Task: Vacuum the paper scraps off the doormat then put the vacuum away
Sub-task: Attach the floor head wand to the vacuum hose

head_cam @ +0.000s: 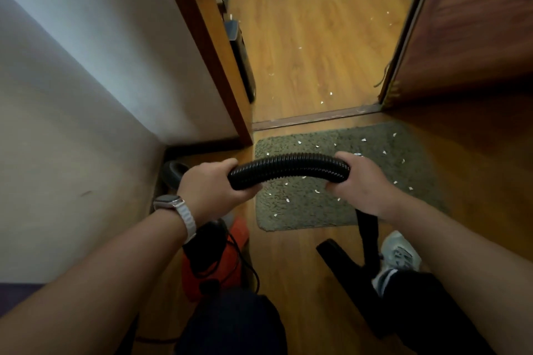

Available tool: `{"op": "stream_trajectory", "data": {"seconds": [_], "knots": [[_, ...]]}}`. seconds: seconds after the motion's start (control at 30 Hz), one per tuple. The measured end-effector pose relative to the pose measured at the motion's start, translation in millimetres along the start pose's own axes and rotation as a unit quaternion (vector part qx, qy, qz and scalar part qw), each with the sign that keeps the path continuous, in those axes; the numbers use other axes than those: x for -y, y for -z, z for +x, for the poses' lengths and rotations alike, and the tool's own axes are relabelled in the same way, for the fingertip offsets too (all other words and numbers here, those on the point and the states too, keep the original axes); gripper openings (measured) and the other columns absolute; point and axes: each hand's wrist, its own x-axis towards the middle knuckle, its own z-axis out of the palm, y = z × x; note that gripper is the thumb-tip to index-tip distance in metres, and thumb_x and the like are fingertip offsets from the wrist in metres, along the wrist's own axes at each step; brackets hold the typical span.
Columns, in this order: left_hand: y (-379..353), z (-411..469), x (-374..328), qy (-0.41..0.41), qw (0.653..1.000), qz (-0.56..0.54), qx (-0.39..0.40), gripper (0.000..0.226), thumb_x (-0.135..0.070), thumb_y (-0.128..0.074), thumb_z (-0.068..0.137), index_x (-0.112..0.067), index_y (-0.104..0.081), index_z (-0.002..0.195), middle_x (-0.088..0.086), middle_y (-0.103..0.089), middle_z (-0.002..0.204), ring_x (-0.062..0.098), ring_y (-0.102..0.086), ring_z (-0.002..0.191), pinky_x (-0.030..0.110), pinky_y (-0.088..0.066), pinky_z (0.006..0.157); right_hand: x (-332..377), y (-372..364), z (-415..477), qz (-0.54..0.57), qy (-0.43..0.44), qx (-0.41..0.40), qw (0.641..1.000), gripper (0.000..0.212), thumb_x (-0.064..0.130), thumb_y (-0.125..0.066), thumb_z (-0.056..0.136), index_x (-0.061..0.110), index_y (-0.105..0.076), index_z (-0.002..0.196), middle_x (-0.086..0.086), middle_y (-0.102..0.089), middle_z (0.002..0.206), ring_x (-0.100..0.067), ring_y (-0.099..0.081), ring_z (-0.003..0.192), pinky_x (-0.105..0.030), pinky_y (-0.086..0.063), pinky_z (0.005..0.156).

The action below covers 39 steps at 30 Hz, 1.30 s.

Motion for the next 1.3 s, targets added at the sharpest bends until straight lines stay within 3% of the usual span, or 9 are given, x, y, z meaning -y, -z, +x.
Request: {"op": "stream_trajectory", "data": {"seconds": [0.13,0.27,0.4,0.47,0.63,0.93,1.03,1.17,1.3], "knots": [[5.4,0.2,-34.9,-0.051,0.998,0.04,0.017,0.035,-0.061,-0.062,0.082,-0.028,-0.057,0.092,-0.01,-0.061,0.075,0.011,-0.061,0.067,0.03,-0.051,0.059,9.3,27.6,-4.3,-0.126,0.043,0.046,0.99,0.02,0.022,-0.071,0.078,0.029,-0.057,0.091,0.006,-0.062,0.081,-0.018,-0.062,0.076,-0.035,-0.054,0.067],[-0.5,9.4,-98.2,-0.101,0.989,0.101,-0.033,0.032,-0.056,-0.064,0.082,-0.026,-0.054,0.089,-0.013,-0.052,0.072,0.01,-0.054,0.061,0.024,-0.037,0.05,16.5,23.7,-9.7,-0.159,0.099,0.066,0.98,0.017,0.029,-0.065,0.079,0.032,-0.052,0.09,0.01,-0.059,0.082,-0.018,-0.06,0.079,-0.032,-0.051,0.068],[-1.8,12.8,-118.2,-0.077,0.987,0.137,-0.037,0.042,-0.068,-0.061,0.079,-0.029,-0.044,0.081,-0.013,-0.049,0.066,0.011,-0.05,0.056,0.023,-0.031,0.043,9.7,29.4,-12.5,-0.146,0.116,0.058,0.981,0.016,0.031,-0.064,0.078,0.03,-0.051,0.088,0.007,-0.059,0.082,-0.021,-0.06,0.079,-0.034,-0.052,0.069],[1.5,10.9,-117.9,-0.046,0.989,0.13,-0.047,0.047,-0.073,-0.058,0.077,-0.026,-0.052,0.08,-0.011,-0.057,0.065,0.01,-0.054,0.056,0.025,-0.04,0.043,10.8,30.0,-13.8,-0.12,0.121,0.054,0.984,0.018,0.031,-0.064,0.077,0.03,-0.047,0.081,0.007,-0.059,0.081,-0.02,-0.06,0.078,-0.033,-0.051,0.066],[0.4,-1.5,-100.7,0.062,0.996,0.002,-0.068,0.041,-0.069,-0.063,0.075,-0.029,-0.059,0.084,-0.009,-0.062,0.064,0.008,-0.06,0.059,0.035,-0.053,0.052,6.4,29.9,-9.7,-0.091,0.087,0.027,0.992,0.02,0.033,-0.066,0.078,0.032,-0.046,0.083,0.009,-0.056,0.081,-0.018,-0.058,0.078,-0.03,-0.046,0.063],[-32.9,16.9,-100.9,0.069,0.983,-0.17,-0.011,0.031,-0.053,-0.071,0.079,-0.028,-0.055,0.071,-0.005,-0.06,0.059,0.007,-0.057,0.053,0.025,-0.04,0.048,-0.7,52.9,-1.0,-0.178,0.079,-0.034,0.98,0.024,0.031,-0.068,0.081,0.03,-0.045,0.079,0.011,-0.053,0.078,-0.017,-0.054,0.077,-0.029,-0.039,0.061],[-55.5,29.8,-100.8,0.068,0.957,-0.278,0.038,0.026,-0.047,-0.074,0.079,-0.027,-0.059,0.07,-0.006,-0.059,0.058,0.009,-0.053,0.049,0.028,-0.041,0.048,-15.3,57.5,10.2,-0.202,0.066,-0.034,0.977,0.02,0.032,-0.069,0.081,0.029,-0.053,0.092,0.009,-0.057,0.084,-0.019,-0.056,0.081,-0.03,-0.043,0.064],[-82.8,40.8,-100.9,0.095,0.888,-0.431,0.126,0.029,-0.034,-0.078,0.079,-0.009,-0.063,0.078,-0.001,-0.054,0.059,0.017,-0.05,0.053,0.036,-0.041,0.053,-30.2,52.9,30.2,-0.207,0.049,-0.023,0.977,0.021,0.031,-0.071,0.079,0.029,-0.056,0.093,0.009,-0.057,0.087,-0.017,-0.057,0.083,-0.032,-0.048,0.068],[-87.7,55.6,-93.6,0.085,0.867,-0.464,0.162,0.036,-0.033,-0.081,0.077,-0.004,-0.06,0.077,0.001,-0.052,0.059,0.017,-0.05,0.053,0.035,-0.041,0.053,-39.5,45.3,45.3,-0.215,0.037,-0.027,0.976,0.024,0.029,-0.073,0.078,0.029,-0.058,0.098,0.009,-0.055,0.094,-0.018,-0.055,0.092,-0.035,-0.047,0.075]]}}
